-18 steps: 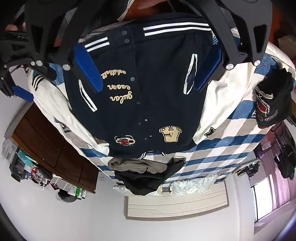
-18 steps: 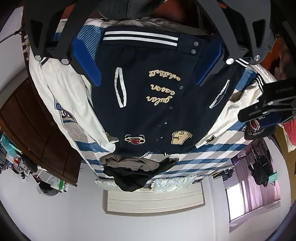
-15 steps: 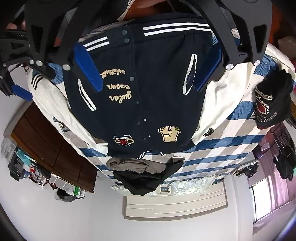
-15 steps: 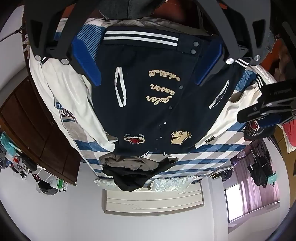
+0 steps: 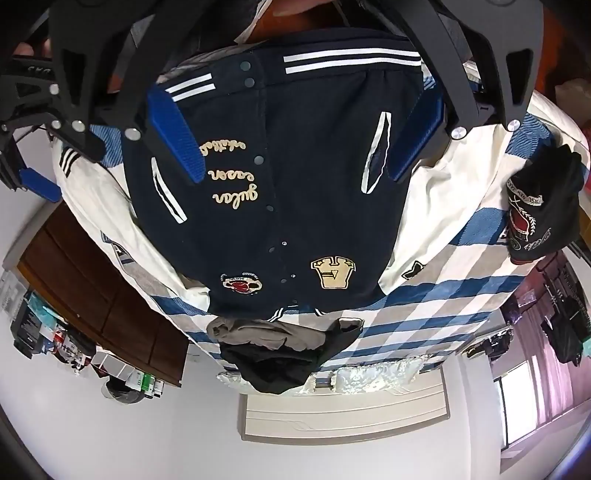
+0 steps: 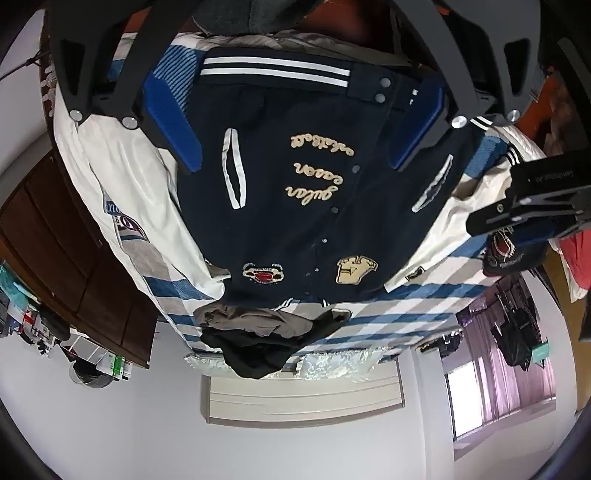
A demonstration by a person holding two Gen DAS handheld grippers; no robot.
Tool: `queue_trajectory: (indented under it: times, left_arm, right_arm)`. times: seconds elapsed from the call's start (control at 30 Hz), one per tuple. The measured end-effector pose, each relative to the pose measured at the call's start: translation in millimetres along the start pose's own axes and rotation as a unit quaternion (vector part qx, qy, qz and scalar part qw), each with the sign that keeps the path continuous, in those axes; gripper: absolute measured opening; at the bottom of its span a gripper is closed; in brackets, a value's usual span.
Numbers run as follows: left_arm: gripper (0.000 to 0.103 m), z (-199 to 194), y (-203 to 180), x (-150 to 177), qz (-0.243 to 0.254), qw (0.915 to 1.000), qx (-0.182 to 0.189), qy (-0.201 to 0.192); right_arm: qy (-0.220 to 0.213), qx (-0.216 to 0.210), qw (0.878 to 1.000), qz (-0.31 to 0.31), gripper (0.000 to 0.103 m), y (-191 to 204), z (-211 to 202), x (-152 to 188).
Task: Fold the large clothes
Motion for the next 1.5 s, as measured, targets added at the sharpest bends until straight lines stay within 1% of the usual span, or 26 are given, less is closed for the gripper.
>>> queue_trajectory:
  times: [0.1, 0.23, 0.4, 0.53, 0.67, 0.77, 0.9, 1.0, 1.17, 1.3, 1.5]
  left_arm:
    - [0.097, -0.3, 0.8, -2.8, -0.003, 1.0, 0.0, -0.002]
    - [0.097, -0.2, 3.6, -3.3, -0.008, 1.0, 0.002, -0.002]
    - [0.097, -2.3, 3.4, -2.2, -0.001, 1.0, 0.005, -0.005]
    - [0.097, -4.2, 3.7, -2.6, -0.002, 0.9999, 0.001, -0.013]
    - [0.097, -3.7, 8.2, -3.5, -0.011, 0.9999, 0.003, -0.007]
    - [0.097, -3.3, 9.2, -2.1, -0.01, 0.9999, 0.009, 0.0]
    - [0.097, -5.8, 4.6, 0.8, 0.01, 0.9996, 0.025, 0.003]
    - [0.097, -6.0, 3.3, 3.9, 0.014, 0.9994, 0.032, 0.009]
    - [0.097, -4.3, 0.9, 4.8, 0.023, 0.9993, 0.026, 0.011]
    - [0.097, -6.6, 1.7, 2.2, 0.019, 0.9995, 0.027, 0.005]
    - [0.097, -6.0, 3.1, 4.0, 0.017, 0.9995, 0.024, 0.008]
  right_arm:
    - [-0.01, 0.0, 1.0, -0.004, 0.099, 0.5, -2.9, -2.7]
    - [-0.002, -0.005, 1.0, -0.011, 0.099, 4.2, 0.5, -5.8]
    - [0.001, -0.009, 1.0, -0.018, 0.099, 5.2, 2.0, -7.3]
    - [-0.003, -0.001, 1.0, -0.031, 0.099, 4.6, -0.5, -9.3]
    - [-0.004, -0.011, 0.999, -0.032, 0.099, 3.5, -0.6, -13.7]
    - [-0.003, -0.022, 0.999, -0.025, 0.099, 2.2, 0.1, -15.9]
    - [0.001, -0.017, 1.0, -0.023, 0.099, 3.1, 2.0, -13.8]
    - [0.007, -0.02, 1.0, -0.02, 0.099, 3.8, 4.5, -12.6]
    - [0.006, -0.016, 1.0, -0.017, 0.099, 2.8, 5.3, -11.9]
    - [0.017, -0.021, 0.999, -0.018, 0.099, 2.9, 10.5, -10.9]
    - [0.007, -0.023, 0.999, -0.021, 0.099, 4.3, 5.7, -14.5]
Point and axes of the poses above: each gripper's, at about its wrist camera, not at the fingertips, and z roughly the way its jaws point, y to its left, x to its underside, the point moved 3 cm from there along z, roughly the way its jaws point, and after that the axes turned 14 degrees about -z, right-handed, at the moved point
